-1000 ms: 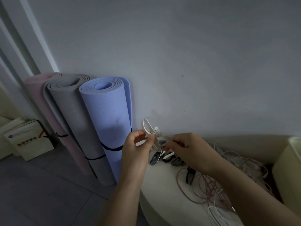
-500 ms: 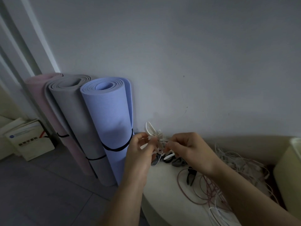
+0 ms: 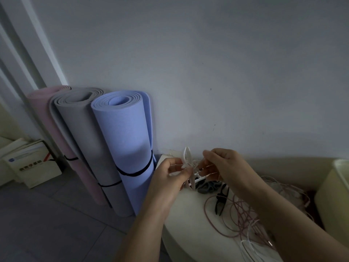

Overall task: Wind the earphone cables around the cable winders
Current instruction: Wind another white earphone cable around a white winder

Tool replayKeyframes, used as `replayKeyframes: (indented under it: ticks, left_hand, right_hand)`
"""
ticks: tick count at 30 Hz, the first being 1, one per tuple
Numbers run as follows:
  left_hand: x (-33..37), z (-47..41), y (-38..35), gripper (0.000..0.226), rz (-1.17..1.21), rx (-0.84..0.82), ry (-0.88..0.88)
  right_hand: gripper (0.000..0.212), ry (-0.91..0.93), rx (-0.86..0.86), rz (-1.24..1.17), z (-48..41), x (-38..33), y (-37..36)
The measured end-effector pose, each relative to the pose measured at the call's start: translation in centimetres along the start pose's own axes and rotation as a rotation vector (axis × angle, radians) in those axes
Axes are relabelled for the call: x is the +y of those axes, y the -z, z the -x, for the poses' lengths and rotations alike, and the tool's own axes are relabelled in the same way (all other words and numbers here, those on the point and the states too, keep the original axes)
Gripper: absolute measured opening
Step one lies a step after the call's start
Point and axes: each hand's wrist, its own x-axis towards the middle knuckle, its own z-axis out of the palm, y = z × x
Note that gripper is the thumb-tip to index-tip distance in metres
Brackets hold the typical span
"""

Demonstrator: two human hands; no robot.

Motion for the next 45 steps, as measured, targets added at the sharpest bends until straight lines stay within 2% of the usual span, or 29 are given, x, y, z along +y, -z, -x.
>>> replayKeyframes:
  ticks: [4, 11, 16, 19, 25, 32, 37, 41, 45]
  left_hand:
    - [-0.2, 0.0, 0.0, 0.019, -0.044, 0.022, -0.043]
    - [-0.4, -0.1, 0.0, 0.015, -0.077, 0.061, -0.092]
    - [-0.6, -0.3, 0.1, 0.015, -0.095, 0.136, -0.125]
    - [-0.6, -0.4, 0.3, 0.015, -0.076, 0.166, -0.143]
    - [-0.7, -0.4, 0.3, 0.014, -0.012, 0.167, -0.114]
    - [0.0, -0.4, 0.2, 0.016, 0.261, 0.152, -0.009]
    - [-0.2, -0.4, 0.1, 0.014, 0.298, 0.159, 0.01]
    - [-0.2, -0.3, 0.1, 0.015, 0.279, 0.181, -0.01]
    - [0.1, -0.2, 0.1, 0.016, 0.292, 0.18, -0.007]
  right_hand:
    - [0.03, -0.066, -0.031, -0.048, -0.1, 0.1, 0.0]
    - [0.041, -0.126, -0.056, -0.132, -0.2, 0.3, -0.3]
    - [0.039, -0.068, -0.063, 0.083, -0.4, 0.5, -0.3]
    - [0.031, -0.071, -0.044, 0.076, -0.7, 1.2, -0.7]
    - [0.028, 0.05, 0.096, 0.04, -1.3, 2.1, -1.8]
    - [0.027, 0.162, 0.001, 0.154, -0.9, 1.5, -1.6]
    - [0.031, 0.185, 0.001, 0.166, -0.4, 1.4, -2.0]
    - [0.011, 0.262, 0.034, 0.302, -0.4, 1.3, -1.8]
    - [0.005, 0.32, -0.012, 0.421, 0.1, 0.9, -1.4]
